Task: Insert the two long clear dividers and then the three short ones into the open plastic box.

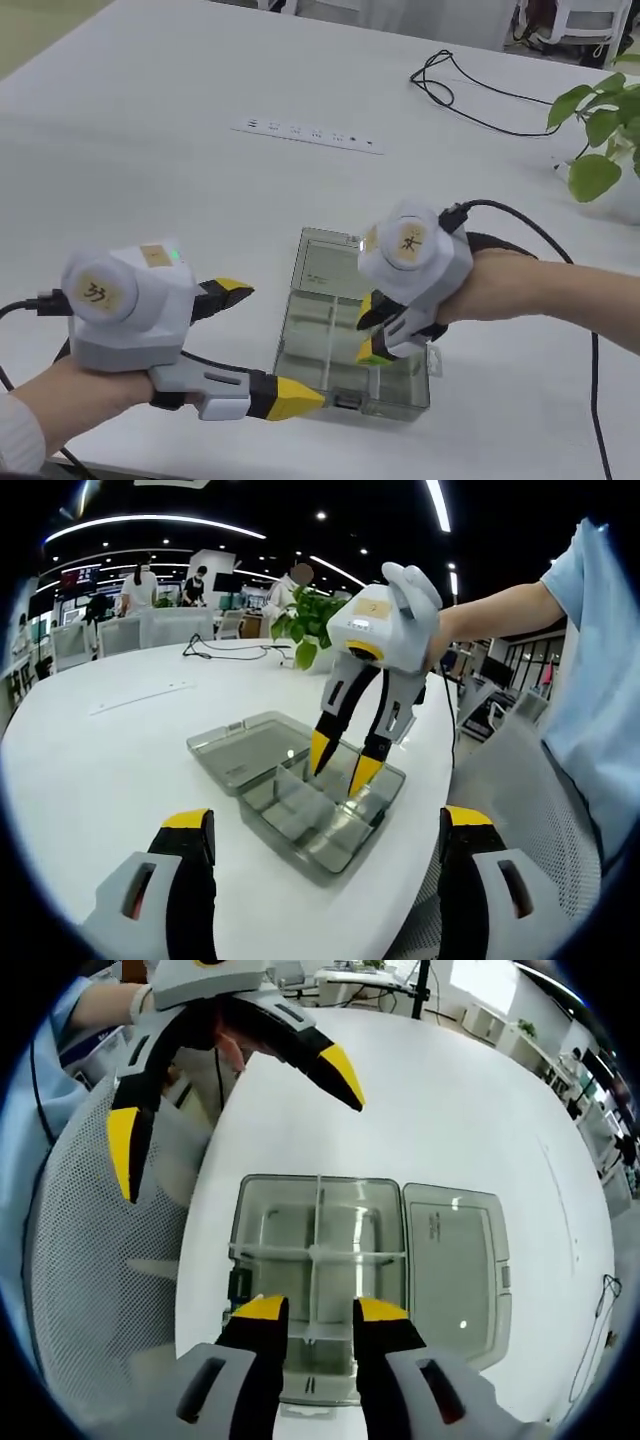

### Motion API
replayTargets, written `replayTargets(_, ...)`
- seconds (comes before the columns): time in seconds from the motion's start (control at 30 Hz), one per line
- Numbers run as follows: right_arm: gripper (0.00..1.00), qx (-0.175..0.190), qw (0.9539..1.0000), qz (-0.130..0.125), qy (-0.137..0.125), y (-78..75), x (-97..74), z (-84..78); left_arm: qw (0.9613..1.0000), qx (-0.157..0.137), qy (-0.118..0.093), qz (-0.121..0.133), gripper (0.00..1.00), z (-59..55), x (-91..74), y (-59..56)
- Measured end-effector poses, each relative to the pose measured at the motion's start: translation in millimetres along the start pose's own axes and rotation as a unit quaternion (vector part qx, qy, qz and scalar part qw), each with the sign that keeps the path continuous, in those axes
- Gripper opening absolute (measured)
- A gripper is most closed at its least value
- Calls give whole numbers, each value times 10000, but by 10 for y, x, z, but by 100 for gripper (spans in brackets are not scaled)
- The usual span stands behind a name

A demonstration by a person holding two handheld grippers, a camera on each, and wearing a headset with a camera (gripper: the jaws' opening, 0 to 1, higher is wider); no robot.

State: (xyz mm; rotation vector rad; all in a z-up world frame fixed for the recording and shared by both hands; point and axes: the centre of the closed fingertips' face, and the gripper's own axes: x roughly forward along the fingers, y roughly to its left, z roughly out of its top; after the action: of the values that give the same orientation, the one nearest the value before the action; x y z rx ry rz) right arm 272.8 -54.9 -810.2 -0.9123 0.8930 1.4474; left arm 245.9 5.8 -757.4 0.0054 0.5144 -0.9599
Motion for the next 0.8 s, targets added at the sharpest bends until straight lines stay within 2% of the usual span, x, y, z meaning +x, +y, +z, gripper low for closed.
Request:
replayTargets(0.2, 52, 121, 9989, -40, -443, 22, -61, 53, 10000, 11, 15, -10, 95, 5, 3, -9)
replayTargets(0.3, 58, 209, 9981, -20, -586, 54, -74, 68, 10000, 23, 26, -11, 95, 6, -1, -10)
replayTargets(0.43, 72, 364, 9948, 12, -949, 108, -89, 146, 10000, 31, 14, 8, 95, 16, -8, -4)
replayTargets(0.53, 87, 459, 9913, -73, -1234, 99, -111, 203, 10000, 30, 3, 7, 95, 25, -7, -7)
replayTargets(0.6, 93, 528, 9900, -128, -1301, 94, -121, 203, 10000, 39, -2, 6, 94, 29, -6, -8)
replayTargets(0.7, 100, 547, 9889, -221, -1361, 90, -129, 194, 10000, 45, -20, -12, 94, 37, 1, -18)
replayTargets(0.8, 100, 593, 9877, -256, -1422, 100, -147, 177, 10000, 55, -41, -21, 95, 54, 12, -18)
